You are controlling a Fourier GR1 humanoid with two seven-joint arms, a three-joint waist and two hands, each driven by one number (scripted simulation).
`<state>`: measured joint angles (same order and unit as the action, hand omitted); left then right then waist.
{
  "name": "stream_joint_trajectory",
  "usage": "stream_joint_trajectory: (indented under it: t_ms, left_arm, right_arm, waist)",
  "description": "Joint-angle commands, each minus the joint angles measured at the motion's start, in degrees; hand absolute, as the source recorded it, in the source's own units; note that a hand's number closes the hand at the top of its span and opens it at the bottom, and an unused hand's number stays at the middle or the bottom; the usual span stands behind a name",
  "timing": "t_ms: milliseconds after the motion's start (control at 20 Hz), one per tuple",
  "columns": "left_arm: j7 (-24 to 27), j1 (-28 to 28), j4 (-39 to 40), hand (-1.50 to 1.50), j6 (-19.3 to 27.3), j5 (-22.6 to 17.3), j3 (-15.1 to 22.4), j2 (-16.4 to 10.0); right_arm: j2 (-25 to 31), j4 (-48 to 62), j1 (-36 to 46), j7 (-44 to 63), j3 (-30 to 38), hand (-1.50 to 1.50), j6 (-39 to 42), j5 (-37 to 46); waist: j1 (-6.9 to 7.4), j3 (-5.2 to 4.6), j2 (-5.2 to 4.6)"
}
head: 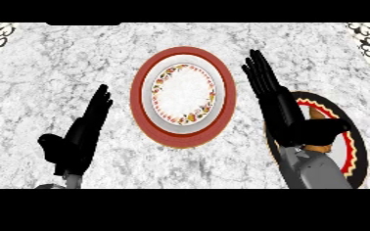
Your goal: Pick the croissant from the plate and place it in the plate
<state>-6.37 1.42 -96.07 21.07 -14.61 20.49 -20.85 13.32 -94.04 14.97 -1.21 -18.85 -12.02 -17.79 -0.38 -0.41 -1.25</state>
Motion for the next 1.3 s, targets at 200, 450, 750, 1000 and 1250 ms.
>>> stream_joint_trajectory:
  t_ms: [200,450,750,1000,1250]
  left_arm:
    - [-1.44,-0.71,8.42,0.0,1.45,1.61,-5.95,-2.74]
    - [-3.13,-1.73,8.98,0.0,2.41,1.73,-4.34,-1.72]
    - [-3.94,-1.7,9.45,0.0,1.56,0.64,-6.41,-2.82]
    - [-3.93,-0.38,10.88,0.0,1.02,1.79,-5.42,-1.09]
    - [-3.14,0.58,11.77,0.0,-0.06,2.36,-4.74,-0.04]
  right_arm:
    - [18.19,-4.24,-1.8,13.13,13.98,1.5,11.87,-9.99]
    - [40.27,0.8,-0.86,5.76,6.4,1.5,10.0,26.73]
    - [16.72,5.44,-15.85,-12.28,17.15,-1.5,1.22,3.65]
    - [27.54,9.15,-23.62,-26.39,13.44,-1.5,15.81,11.98]
    - [34.17,12.0,-16.78,-18.15,12.72,-1.5,10.1,24.66]
  waist:
    - [-0.86,0.37,1.3]
    - [-2.08,-0.68,1.37]
    - [-2.56,0.88,1.4]
    - [-0.41,0.47,1.26]
    - [0.97,0.37,1.09]
